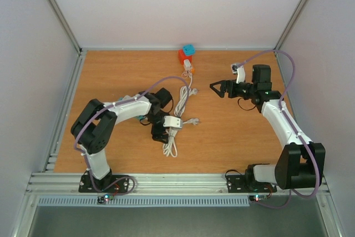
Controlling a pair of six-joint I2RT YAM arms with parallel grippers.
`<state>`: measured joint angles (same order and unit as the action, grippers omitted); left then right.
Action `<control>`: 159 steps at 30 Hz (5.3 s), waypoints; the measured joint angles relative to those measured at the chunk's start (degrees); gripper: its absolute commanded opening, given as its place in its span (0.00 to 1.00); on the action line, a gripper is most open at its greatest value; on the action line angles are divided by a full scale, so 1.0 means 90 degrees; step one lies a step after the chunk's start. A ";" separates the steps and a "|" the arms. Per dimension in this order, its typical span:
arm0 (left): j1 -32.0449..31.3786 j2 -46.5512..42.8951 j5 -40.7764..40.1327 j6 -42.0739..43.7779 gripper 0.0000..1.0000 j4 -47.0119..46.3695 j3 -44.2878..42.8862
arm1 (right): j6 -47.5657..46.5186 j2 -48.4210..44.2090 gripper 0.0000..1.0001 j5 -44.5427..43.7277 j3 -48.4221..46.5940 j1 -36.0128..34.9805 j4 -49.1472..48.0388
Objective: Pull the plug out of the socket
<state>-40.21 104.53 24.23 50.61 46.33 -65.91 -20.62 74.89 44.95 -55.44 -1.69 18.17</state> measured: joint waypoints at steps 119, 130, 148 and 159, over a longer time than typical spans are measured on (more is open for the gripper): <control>0.4039 -0.4058 0.2169 -0.1540 1.00 -0.1236 0.1778 | -0.3570 0.2812 0.14 -0.1700 -0.0253 -0.4277 -0.1020; 0.2951 -0.4039 0.2016 0.0005 0.98 -0.1032 0.2645 | -0.3832 0.1967 0.12 -0.1231 0.0682 -0.4279 -0.0760; 0.1268 -0.3422 0.1440 -0.0002 0.94 -0.2436 0.2939 | -0.3905 0.1338 0.11 -0.0962 0.1460 -0.4277 -0.0974; 0.1001 -0.2977 0.1382 -0.0044 0.72 -0.2839 0.2958 | -0.3891 0.1338 0.11 -0.0954 0.1518 -0.4284 -0.1105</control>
<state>-31.20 77.73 36.67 50.22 20.78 -39.29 -55.64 86.94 36.36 -41.78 -40.25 8.23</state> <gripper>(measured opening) 0.783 0.277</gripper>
